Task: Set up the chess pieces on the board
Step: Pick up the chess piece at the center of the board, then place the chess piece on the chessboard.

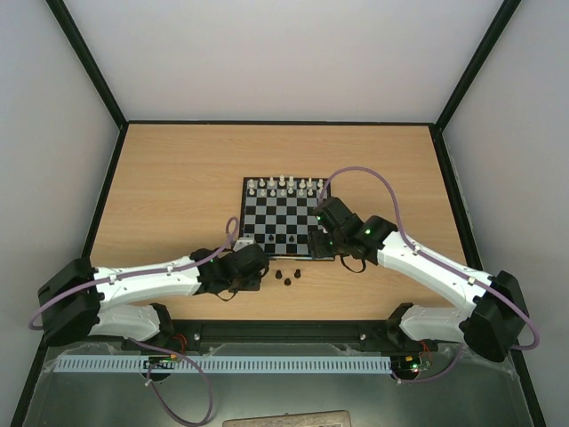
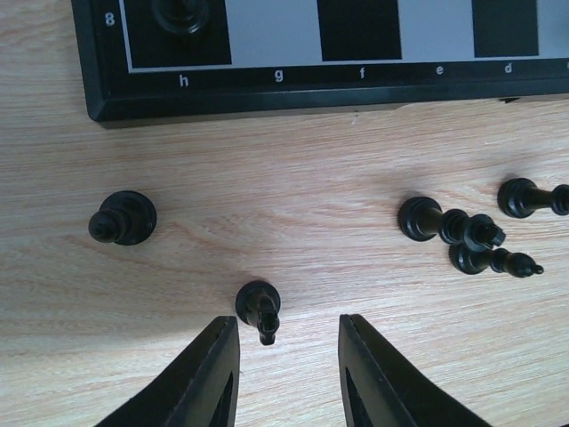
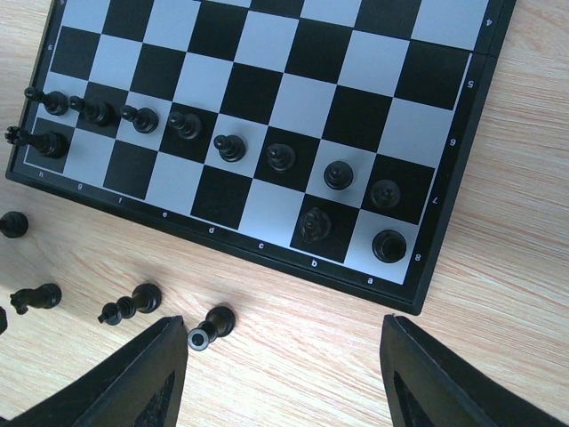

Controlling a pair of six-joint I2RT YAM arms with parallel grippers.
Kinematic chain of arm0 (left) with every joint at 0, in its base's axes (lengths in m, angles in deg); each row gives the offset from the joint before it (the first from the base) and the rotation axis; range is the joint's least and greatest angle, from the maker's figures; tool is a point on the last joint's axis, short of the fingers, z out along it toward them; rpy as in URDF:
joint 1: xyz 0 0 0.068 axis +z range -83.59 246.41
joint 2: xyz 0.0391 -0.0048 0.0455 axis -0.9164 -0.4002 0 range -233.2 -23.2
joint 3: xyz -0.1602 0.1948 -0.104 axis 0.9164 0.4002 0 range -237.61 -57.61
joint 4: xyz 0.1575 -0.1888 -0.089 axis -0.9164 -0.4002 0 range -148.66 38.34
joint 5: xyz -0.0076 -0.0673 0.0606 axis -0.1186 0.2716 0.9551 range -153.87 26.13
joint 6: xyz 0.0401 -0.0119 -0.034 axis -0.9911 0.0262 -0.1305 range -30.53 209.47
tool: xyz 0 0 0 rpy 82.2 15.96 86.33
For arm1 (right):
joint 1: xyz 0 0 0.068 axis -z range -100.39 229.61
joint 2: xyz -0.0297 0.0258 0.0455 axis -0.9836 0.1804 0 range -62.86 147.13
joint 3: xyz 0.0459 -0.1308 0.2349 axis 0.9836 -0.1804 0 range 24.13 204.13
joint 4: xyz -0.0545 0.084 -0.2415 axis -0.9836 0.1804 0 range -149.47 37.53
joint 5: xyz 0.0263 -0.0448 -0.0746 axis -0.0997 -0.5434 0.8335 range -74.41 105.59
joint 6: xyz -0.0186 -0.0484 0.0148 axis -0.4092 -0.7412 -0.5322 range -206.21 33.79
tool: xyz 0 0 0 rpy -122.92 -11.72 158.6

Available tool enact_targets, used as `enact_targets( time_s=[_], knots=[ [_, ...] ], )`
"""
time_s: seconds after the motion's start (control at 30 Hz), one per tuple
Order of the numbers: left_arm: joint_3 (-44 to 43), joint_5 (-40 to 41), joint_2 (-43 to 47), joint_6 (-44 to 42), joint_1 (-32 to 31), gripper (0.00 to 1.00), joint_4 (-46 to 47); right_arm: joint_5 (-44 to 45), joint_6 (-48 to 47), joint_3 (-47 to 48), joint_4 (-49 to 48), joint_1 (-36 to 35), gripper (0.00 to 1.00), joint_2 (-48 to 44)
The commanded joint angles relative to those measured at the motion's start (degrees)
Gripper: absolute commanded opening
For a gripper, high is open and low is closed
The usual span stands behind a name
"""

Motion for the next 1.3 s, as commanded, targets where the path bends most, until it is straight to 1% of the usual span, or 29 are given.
enact_targets(
  time_s=[0.0,0.1,0.2,0.33,0.43,0.6,0.67,0.7,0.83,0.93,1.0,1.1,1.27],
  knots=[
    [0.7,0.8,-1.1,1.6,-0.5,0.36,-0.4,-0.8,-1.1,-0.8,0.3,0.2,0.60,-1.2],
    [1.0,0.5,-2.1,1.7,-0.6,0.41,0.0,-0.7,-1.0,-0.9,0.3,0.2,0.60,-1.4],
    [1.3,0.4,-3.1,1.8,-0.6,0.41,0.6,-0.7,-1.1,-0.9,0.3,0.2,0.60,-1.5],
    [1.7,0.1,-4.6,1.8,-0.6,0.29,1.5,-0.9,-1.1,-1.0,0.2,0.2,0.60,-1.7],
    [1.7,0.1,-5.9,1.8,-0.6,0.24,1.8,-0.9,-1.2,-1.1,0.2,0.2,0.60,-2.0],
    [1.0,0.2,-7.1,1.2,-0.7,0.11,1.4,-1.2,-1.2,-1.3,0.1,0.2,0.60,-2.4],
    [0.6,0.0,-7.9,0.9,-0.7,0.04,1.1,-1.0,-1.2,-1.5,0.0,0.2,0.60,-2.7],
    [0.2,0.0,-8.1,0.6,-0.7,0.03,0.8,-1.0,-1.2,-1.5,0.1,0.2,0.60,-2.9],
    [-2.8,1.0,-8.2,-1.1,-0.9,0.02,-3.5,-1.1,-1.1,-1.6,0.1,0.2,0.60,-3.4],
    [-7.7,3.5,-7.7,-3.6,-0.3,0.02,-9.2,-1.1,-1.0,-1.7,0.0,0.2,0.60,-4.0],
    [-11.2,4.7,-8.2,-6.2,1.5,0.02,-11.8,-1.3,-1.1,-1.6,0.0,0.2,0.60,-4.3],
    [-14.6,4.6,-9.4,-10.1,4.9,0.02,-13.4,-1.2,-1.1,-1.7,0.0,0.2,0.60,-4.6],
    [-18.7,6.1,-11.8,-14.1,8.4,0.03,-13.7,-1.3,-1.2,-1.7,0.0,0.2,0.60,-4.5]
  ],
)
